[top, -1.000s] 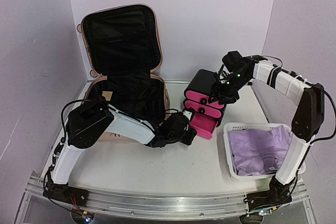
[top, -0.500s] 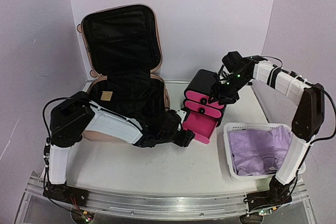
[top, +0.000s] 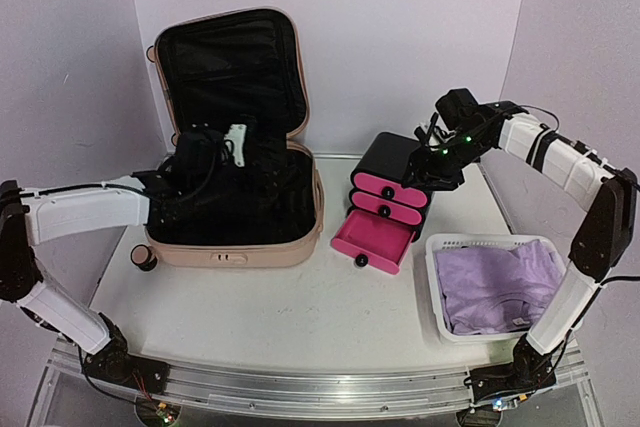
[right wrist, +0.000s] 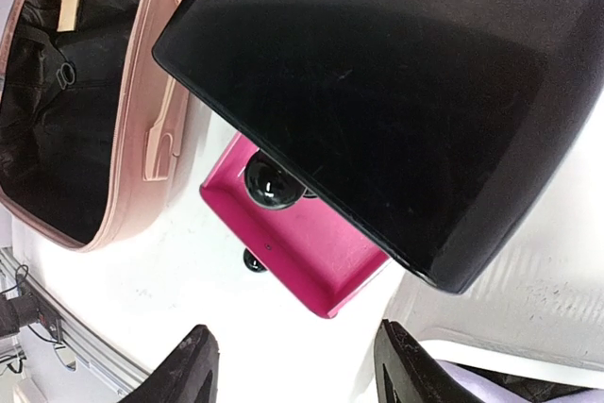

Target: Open, take out, and arrange the luggage

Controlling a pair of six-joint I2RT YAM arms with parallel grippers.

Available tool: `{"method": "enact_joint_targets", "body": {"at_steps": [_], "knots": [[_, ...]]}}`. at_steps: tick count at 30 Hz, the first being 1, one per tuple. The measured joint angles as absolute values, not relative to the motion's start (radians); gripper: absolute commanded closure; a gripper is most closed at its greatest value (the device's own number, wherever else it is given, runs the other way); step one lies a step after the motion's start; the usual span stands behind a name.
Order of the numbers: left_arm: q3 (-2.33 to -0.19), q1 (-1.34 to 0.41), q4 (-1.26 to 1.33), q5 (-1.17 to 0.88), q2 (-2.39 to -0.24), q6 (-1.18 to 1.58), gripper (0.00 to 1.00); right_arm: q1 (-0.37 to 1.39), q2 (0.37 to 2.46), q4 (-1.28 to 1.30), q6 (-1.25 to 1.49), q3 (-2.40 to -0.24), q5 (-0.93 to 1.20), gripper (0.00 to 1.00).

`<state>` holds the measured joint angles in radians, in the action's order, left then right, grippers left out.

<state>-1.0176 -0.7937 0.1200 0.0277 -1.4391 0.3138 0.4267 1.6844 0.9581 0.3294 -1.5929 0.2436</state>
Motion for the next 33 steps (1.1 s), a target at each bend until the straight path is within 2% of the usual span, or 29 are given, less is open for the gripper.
{"method": "enact_joint_targets", "body": {"at_steps": [5, 12, 18, 22, 33], "knots": [[-1.160, -0.529, -0.190, 0.049, -1.536, 0.318, 0.17, 0.427, 1.678, 0.957, 0.327, -1.579, 0.243, 0.42], [-1.568, -0.321, -0.564, 0.021, -1.898, 0.226, 0.19, 0.427, 1.669, 0.958, 0.327, -1.563, 0.241, 0.42], [-1.887, -0.311, -0.752, 0.178, -2.169, 0.098, 0.19, 0.427, 1.663, 0.959, 0.327, -1.562, 0.241, 0.42], [-2.017, -0.315, -0.815, 0.283, -2.285, 0.022, 0.18, 0.427, 1.663, 0.960, 0.327, -1.562, 0.239, 0.42], [-2.207, -0.315, -0.884, 0.449, -2.482, -0.108, 0.18, 0.427, 1.662, 0.961, 0.327, -1.559, 0.235, 0.42]]}}
